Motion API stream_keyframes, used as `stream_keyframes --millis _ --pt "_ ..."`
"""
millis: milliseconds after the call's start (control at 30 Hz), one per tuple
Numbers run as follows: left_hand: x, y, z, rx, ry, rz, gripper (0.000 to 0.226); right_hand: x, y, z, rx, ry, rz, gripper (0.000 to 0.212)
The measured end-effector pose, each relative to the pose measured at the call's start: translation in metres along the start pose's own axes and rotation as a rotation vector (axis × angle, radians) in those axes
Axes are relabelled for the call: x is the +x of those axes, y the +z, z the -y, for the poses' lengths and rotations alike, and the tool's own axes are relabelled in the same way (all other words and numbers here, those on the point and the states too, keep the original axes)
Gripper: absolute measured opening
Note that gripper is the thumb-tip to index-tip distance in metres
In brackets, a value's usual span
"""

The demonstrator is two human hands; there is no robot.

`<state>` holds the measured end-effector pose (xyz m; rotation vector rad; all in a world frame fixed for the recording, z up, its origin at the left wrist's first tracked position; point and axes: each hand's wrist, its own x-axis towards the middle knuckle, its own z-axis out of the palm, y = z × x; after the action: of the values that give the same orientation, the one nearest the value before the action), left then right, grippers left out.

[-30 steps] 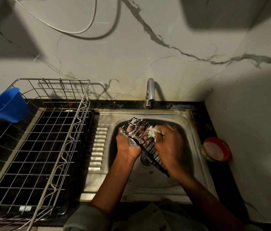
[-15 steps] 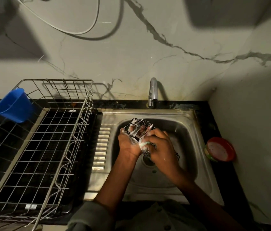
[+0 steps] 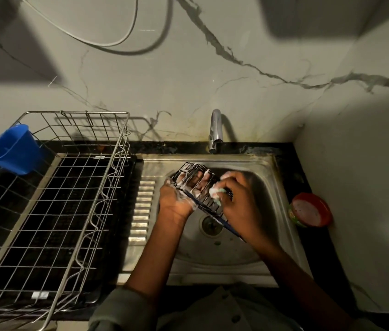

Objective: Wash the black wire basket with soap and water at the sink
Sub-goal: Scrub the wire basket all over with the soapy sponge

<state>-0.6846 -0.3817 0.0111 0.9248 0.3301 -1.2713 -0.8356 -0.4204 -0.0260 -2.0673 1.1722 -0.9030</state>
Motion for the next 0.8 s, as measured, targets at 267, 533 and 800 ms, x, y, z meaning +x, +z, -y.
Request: stream_keyframes --millis 267,533,800 --pt "0.019 -0.001 0.003 0.056 -0.073 0.189 0.074 0.016 -0.012 0.016 0.367 0.257 0.032 0.017" --pt "0.009 -0.007 0.039 0.455 0.170 0.244 0.108 0.014 -0.012 0.000 0.661 0.569 -0.090 0.022" --pt "0.013 -0.019 0.060 0.353 0.061 0.348 0.093 0.018 -0.013 0.000 0.766 0.702 -0.110 0.020"
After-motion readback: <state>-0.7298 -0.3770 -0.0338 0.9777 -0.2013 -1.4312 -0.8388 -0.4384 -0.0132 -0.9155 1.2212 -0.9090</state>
